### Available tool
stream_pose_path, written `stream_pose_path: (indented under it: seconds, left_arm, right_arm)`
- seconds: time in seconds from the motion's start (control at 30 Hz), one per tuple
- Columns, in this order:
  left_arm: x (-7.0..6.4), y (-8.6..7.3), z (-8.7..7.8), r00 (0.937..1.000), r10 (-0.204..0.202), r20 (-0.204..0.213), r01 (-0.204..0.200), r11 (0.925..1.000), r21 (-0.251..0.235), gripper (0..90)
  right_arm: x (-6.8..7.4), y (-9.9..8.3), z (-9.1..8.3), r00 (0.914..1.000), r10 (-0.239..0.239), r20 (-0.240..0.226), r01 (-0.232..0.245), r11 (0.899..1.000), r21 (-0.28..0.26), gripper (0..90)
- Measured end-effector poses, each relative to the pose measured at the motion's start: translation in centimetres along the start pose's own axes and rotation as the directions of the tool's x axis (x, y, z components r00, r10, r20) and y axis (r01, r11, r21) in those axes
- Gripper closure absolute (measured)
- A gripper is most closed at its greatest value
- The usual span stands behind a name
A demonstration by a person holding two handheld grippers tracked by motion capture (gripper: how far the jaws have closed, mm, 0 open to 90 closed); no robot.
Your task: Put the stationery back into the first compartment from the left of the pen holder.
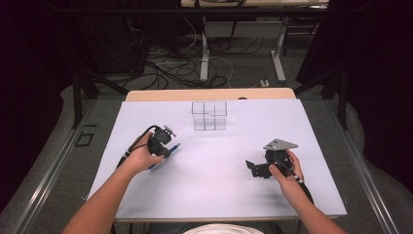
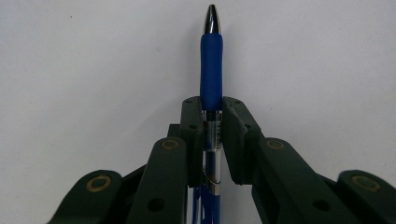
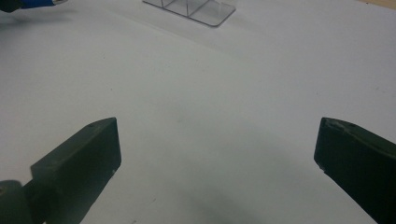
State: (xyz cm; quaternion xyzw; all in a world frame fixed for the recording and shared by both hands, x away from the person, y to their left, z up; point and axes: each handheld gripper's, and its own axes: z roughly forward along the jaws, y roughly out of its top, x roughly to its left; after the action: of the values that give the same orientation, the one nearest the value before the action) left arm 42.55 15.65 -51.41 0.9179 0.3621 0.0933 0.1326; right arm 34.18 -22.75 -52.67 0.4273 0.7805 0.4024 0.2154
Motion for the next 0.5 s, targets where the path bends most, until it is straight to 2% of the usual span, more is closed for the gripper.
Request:
stream_pose_path:
  seconds: [0.2,0.33,0.4,0.43,0.5]
  left_arm:
    - [0.2,0.1,-0.5,0.9996,-0.024,0.011,0.024,0.9992,-0.032,79.6]
    - [0.5,0.1,-0.8,0.9973,-0.064,0.035,0.066,0.9958,-0.063,79.6]
    - [0.6,0.1,-0.9,0.9942,-0.096,0.048,0.100,0.9917,-0.081,79.6]
    - [0.8,0.1,-1.0,0.9942,-0.094,0.052,0.098,0.9918,-0.082,79.6]
    - [1.0,0.1,-1.1,0.9913,-0.116,0.063,0.121,0.9881,-0.094,79.6]
  right_arm:
    - [-0.1,0.0,0.0,1.0000,-0.008,0.005,0.008,1.000,-0.001,0.2]
    - [-0.1,0.0,0.0,0.9999,-0.010,0.006,0.010,1.000,0.000,0.2]
    - [-0.1,0.0,0.0,0.9999,-0.012,0.005,0.012,1.000,0.001,0.2]
    - [-0.1,0.0,0.0,0.9999,-0.012,0.006,0.012,1.000,0.001,0.2]
    - [-0.1,0.0,0.0,0.9999,-0.010,0.005,0.010,1.000,0.002,0.2]
